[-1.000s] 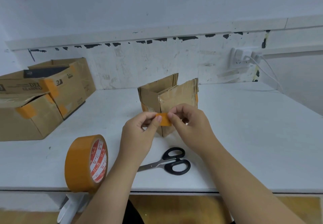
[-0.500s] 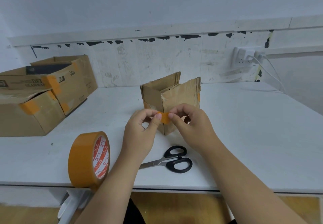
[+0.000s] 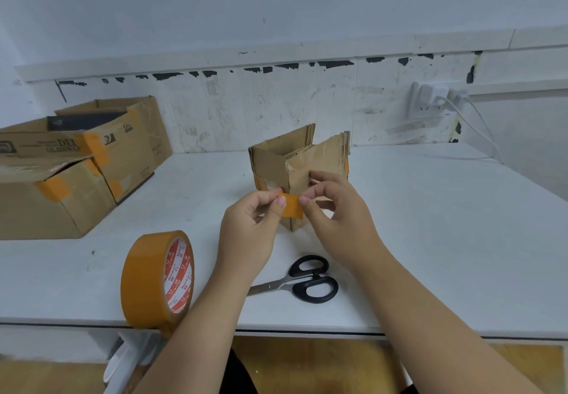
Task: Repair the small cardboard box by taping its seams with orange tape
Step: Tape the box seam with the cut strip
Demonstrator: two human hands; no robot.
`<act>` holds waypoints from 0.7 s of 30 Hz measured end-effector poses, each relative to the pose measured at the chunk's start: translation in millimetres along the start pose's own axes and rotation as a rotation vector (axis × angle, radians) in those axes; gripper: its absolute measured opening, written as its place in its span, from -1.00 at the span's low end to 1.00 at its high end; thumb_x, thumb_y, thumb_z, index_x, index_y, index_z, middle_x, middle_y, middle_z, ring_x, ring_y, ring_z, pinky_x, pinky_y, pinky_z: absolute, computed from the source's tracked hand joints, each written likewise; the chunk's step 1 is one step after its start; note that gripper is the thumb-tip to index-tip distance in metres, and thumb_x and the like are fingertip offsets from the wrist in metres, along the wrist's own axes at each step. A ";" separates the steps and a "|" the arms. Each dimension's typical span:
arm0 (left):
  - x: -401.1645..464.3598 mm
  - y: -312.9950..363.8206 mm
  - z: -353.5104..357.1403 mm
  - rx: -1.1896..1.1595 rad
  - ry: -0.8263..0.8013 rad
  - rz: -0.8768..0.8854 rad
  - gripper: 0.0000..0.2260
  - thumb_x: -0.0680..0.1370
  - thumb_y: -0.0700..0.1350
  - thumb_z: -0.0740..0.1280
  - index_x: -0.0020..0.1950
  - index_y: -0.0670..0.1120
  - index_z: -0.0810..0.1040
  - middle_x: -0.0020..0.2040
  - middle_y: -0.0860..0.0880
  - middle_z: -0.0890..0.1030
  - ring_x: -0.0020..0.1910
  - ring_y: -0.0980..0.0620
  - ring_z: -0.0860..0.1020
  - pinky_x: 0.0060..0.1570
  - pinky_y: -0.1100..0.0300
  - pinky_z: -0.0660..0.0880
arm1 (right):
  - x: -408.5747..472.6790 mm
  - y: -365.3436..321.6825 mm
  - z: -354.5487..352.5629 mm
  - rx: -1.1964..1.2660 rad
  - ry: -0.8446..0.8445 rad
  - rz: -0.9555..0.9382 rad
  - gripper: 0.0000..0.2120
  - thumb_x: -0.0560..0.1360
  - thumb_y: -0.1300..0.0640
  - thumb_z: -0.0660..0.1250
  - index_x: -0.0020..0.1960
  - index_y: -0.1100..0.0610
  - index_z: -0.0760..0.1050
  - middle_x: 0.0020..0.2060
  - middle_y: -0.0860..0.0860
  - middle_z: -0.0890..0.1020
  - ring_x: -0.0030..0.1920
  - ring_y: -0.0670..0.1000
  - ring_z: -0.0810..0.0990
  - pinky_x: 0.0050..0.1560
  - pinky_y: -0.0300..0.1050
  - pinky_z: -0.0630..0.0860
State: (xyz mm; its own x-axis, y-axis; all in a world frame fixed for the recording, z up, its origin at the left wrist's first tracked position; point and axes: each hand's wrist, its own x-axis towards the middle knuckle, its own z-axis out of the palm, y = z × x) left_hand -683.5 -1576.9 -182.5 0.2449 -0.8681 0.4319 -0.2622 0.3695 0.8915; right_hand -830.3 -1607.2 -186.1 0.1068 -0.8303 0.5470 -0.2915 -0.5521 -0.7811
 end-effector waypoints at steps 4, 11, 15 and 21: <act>-1.7 1.5 3.6 -0.027 -0.005 -0.009 -0.91 0.53 -0.12 0.36 -0.10 0.08 0.60 0.05 0.08 0.66 -0.02 0.24 0.62 -0.02 0.35 0.51 | -0.8 -1.2 0.7 0.005 0.017 0.001 -0.96 0.51 0.16 0.37 -0.10 0.09 0.60 0.20 -0.14 0.50 0.25 -0.16 0.50 0.10 -0.29 0.51; 3.2 2.5 0.1 0.150 0.042 0.062 -0.95 0.53 -0.06 0.37 -0.12 0.09 0.58 -0.11 0.11 0.64 -0.09 0.20 0.57 -0.14 0.42 0.46 | 2.1 2.5 2.1 -0.122 0.057 -0.084 -0.98 0.50 0.14 0.39 -0.11 0.07 0.58 0.19 -0.06 0.47 0.20 -0.22 0.43 0.11 -0.39 0.37; 7.2 -1.1 -0.6 0.276 0.081 0.172 -0.98 0.53 -0.06 0.36 -0.09 0.05 0.58 0.08 0.11 0.50 0.07 0.25 0.46 -0.01 0.33 0.43 | 4.9 2.5 3.2 -0.179 0.109 -0.183 -0.97 0.49 0.18 0.40 -0.12 0.09 0.57 0.27 0.02 0.43 0.28 -0.11 0.39 0.21 -0.56 0.17; 7.5 -5.8 2.5 0.252 0.030 0.178 -0.87 0.55 -0.06 0.32 -0.16 0.16 0.49 0.24 0.10 0.49 0.22 0.21 0.42 0.15 0.25 0.39 | 8.7 3.6 5.0 -0.243 0.016 -0.217 -0.95 0.53 0.18 0.35 -0.12 0.10 0.53 0.47 -0.04 0.30 0.41 -0.28 0.24 0.22 -0.59 0.11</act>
State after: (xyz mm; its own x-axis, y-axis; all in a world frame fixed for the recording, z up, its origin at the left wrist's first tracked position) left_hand -682.4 -1586.4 -184.8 0.2008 -0.7856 0.5853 -0.5260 0.4176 0.7409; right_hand -825.7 -1616.8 -185.6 0.1771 -0.6925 0.6994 -0.4823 -0.6805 -0.5517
